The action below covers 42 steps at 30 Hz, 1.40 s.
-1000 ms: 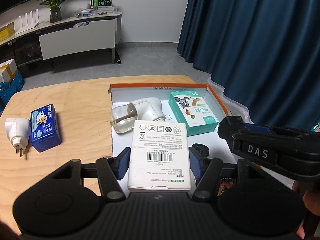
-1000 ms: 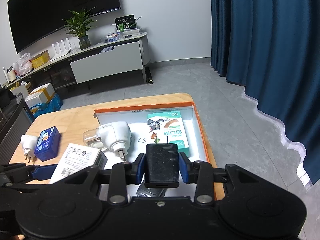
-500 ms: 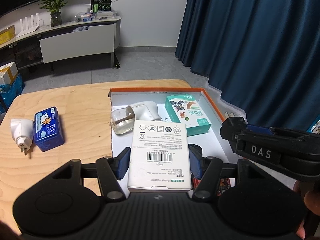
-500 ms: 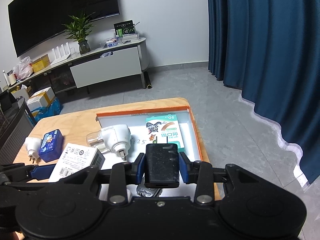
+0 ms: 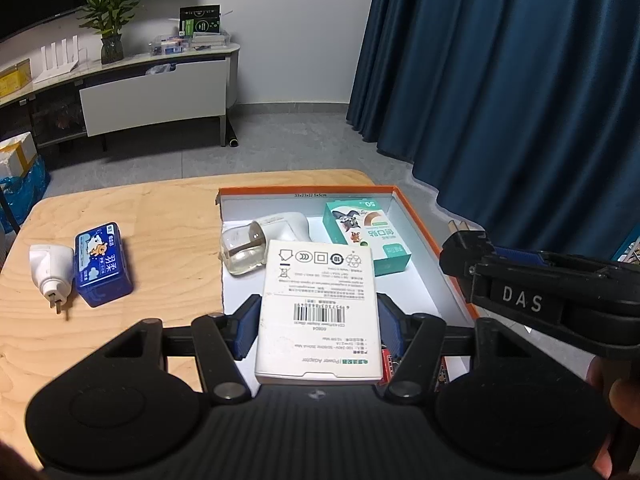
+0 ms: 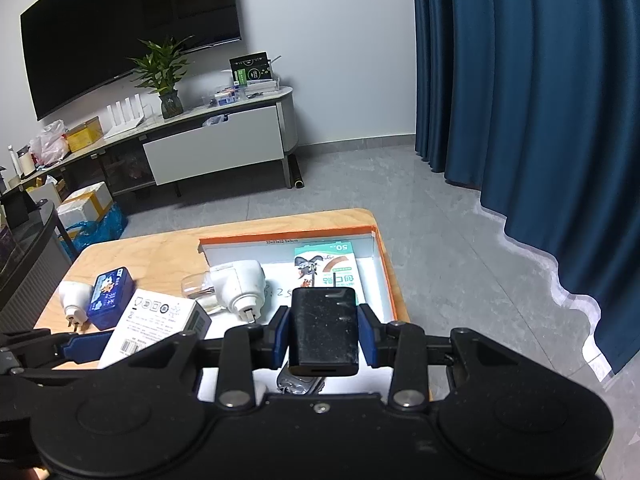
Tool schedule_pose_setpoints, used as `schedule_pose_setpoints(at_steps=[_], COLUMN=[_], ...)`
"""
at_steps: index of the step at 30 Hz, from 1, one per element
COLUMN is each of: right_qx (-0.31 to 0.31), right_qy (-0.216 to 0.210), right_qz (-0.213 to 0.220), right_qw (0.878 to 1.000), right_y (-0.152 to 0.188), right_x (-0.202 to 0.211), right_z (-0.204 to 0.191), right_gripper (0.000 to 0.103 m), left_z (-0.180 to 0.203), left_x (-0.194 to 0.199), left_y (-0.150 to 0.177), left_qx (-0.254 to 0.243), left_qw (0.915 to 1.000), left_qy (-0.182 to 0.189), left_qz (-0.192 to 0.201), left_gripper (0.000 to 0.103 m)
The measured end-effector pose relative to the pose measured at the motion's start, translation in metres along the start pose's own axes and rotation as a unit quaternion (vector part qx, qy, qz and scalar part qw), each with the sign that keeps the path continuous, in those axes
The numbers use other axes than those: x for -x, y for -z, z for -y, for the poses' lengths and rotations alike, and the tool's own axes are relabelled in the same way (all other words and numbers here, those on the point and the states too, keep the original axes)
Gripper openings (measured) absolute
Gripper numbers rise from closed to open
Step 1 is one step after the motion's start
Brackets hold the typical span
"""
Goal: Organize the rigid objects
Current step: 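Lower the white box with left tool while right tool lowers the black charger into the tray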
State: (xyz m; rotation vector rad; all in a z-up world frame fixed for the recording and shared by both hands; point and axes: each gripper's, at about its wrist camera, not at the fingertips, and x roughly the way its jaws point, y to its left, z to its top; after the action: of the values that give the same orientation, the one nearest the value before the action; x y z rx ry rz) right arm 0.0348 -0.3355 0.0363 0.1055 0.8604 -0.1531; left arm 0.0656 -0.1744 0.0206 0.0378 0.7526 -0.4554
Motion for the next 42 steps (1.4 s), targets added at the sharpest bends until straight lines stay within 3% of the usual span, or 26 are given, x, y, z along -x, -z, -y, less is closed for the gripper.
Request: schedule_pose_setpoints(at_steps=[18,42], right_qx=[-0.001,-0.004], right_qy=[0.000,0.000], right_qz=[0.004,-0.014], right_qw=[1.000,1.000], right_y=[0.000,0.003], right_x=[0.010,-0.010], right_z=[0.003,0.005], right_gripper=[0.044,0.044], left_z=[0.001,0.004], left_x=[0.004,-0.007], left_y=[0.001,0.002], left_qx=[-0.002,-0.006], left_qw=[1.0000,0.9999], left_qy=[0.001,0.002], left_qz=[0.004,-0.010], left_gripper=[0.061,0.061])
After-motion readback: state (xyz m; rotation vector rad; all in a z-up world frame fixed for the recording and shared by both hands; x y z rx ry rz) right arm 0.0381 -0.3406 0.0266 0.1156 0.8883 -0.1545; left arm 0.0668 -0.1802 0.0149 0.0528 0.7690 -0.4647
